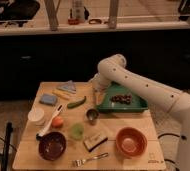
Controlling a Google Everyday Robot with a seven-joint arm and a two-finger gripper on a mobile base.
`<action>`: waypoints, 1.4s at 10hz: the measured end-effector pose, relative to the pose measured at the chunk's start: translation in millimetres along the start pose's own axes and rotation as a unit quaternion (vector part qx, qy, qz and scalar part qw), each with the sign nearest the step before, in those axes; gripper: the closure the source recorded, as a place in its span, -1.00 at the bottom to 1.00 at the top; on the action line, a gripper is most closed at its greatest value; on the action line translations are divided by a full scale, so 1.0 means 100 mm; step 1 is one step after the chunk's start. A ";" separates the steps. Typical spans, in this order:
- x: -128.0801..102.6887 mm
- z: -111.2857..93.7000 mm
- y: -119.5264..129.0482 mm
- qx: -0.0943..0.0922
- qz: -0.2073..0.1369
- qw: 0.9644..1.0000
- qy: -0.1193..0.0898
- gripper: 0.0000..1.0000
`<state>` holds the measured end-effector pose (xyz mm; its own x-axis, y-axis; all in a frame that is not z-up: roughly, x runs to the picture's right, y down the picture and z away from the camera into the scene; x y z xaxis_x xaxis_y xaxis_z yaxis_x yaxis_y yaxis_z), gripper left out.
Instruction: Place pepper in paper cup
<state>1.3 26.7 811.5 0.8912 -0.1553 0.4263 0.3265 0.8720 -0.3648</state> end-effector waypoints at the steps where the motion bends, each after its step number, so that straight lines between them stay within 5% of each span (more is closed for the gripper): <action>1: -0.07 0.05 -0.02 -0.006 -0.009 1.000 -0.002 -0.60; 5: -0.29 0.40 -0.12 -0.044 -0.032 0.998 -0.017 -0.60; 10: -0.39 0.64 -0.23 -0.057 -0.033 0.998 -0.019 -0.60; 14: -0.38 1.03 -0.21 -0.078 -0.008 0.997 -0.016 -0.60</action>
<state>-71.4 62.2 887.9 0.8759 -0.1521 0.4578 0.3878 0.7865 -0.4807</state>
